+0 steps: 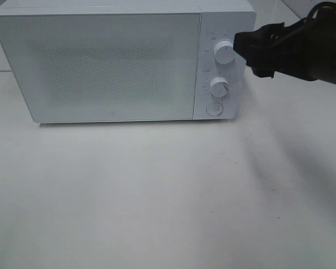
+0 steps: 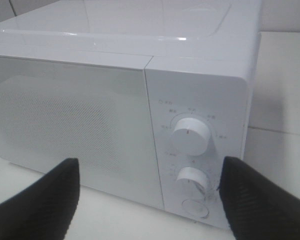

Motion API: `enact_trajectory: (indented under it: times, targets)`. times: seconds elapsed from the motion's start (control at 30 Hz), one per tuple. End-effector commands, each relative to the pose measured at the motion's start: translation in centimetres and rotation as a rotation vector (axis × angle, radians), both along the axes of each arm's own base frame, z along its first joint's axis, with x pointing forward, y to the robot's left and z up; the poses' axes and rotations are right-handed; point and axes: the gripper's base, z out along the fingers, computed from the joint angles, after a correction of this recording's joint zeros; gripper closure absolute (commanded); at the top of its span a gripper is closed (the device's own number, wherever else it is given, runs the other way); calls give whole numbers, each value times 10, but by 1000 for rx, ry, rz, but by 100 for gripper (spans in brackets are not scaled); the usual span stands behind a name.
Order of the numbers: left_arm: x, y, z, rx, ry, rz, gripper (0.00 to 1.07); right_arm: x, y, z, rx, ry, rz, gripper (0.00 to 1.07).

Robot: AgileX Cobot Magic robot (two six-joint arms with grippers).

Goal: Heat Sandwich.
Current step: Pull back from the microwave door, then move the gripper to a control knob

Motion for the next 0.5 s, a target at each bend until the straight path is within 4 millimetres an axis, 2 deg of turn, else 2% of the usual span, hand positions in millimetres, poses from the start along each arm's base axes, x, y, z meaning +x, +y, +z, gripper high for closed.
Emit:
enact_trajectory:
  times: [0.03, 0.1, 0.27, 0.4, 0.5]
  targets:
    - [-3, -1, -1, -3, -23, -2, 30, 5, 10, -5, 1, 3, 5, 31]
    - [-3, -1, -1, -3, -23, -2, 30, 7, 19, -15, -12, 18, 7, 31]
    - [-3, -1, -1, -3, -23, -2, 30, 9, 31, -24, -15, 15, 5, 31]
    - [-3, -1, -1, -3, -23, -2, 30, 11, 54, -48, -98, -35, -36, 31]
    - [-3, -1, -1, -3, -23, -2, 30, 12, 60, -57, -123, -57, -62, 31]
